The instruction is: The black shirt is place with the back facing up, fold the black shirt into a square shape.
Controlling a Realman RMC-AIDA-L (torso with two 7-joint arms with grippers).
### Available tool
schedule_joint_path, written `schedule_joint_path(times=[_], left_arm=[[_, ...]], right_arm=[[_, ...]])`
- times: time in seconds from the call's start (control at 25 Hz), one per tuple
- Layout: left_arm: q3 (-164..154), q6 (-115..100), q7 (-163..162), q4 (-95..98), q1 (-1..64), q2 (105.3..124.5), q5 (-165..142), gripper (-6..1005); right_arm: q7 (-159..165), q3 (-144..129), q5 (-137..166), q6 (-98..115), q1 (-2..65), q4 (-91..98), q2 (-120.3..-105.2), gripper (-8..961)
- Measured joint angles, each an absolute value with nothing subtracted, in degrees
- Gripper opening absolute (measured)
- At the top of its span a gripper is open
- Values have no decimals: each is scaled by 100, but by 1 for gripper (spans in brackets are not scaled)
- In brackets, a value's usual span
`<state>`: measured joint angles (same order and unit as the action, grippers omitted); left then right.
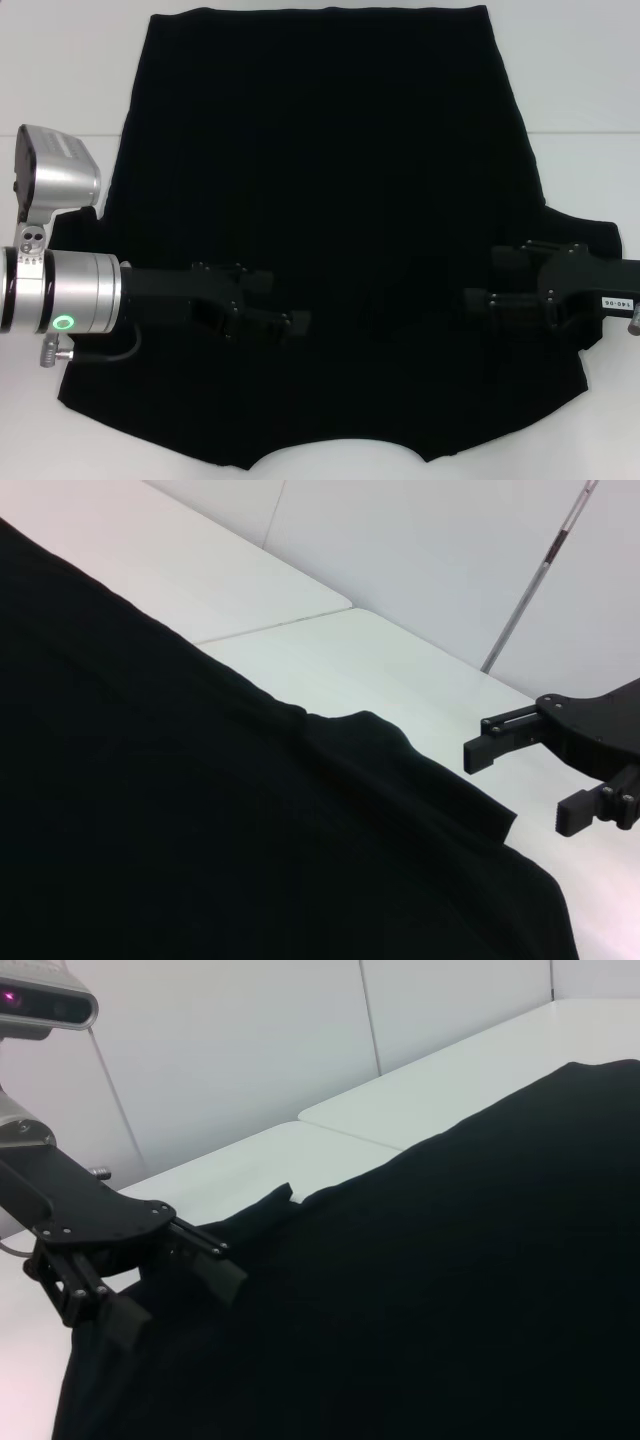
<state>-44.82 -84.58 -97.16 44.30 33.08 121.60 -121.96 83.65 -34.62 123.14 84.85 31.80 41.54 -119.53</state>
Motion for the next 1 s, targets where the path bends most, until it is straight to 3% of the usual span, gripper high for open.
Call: schedule_joint_path(times=[0.76,0.88,0.92,1.0], left_arm=[[-3936,-8414,-10177,4436,3301,12147,-12192,901],[-3004,-8245,-11431,4462,3302,12014,-12171,894],[-3004,-8245,-11431,4462,3302,12014,-12171,891],[-2703,-8345,-12186,4481,3266,11839,-12194,886]], right_arm=[[8931,-3173,12184,8213,3217,4095,-11949,885],[10156,-2975,11926,7639,3302,4096,-11864,885],[10596,-2980,11897,7487,3352,4096,-11796,885],[11493,-3004,11880,7249,3469,4092,-11636,885]])
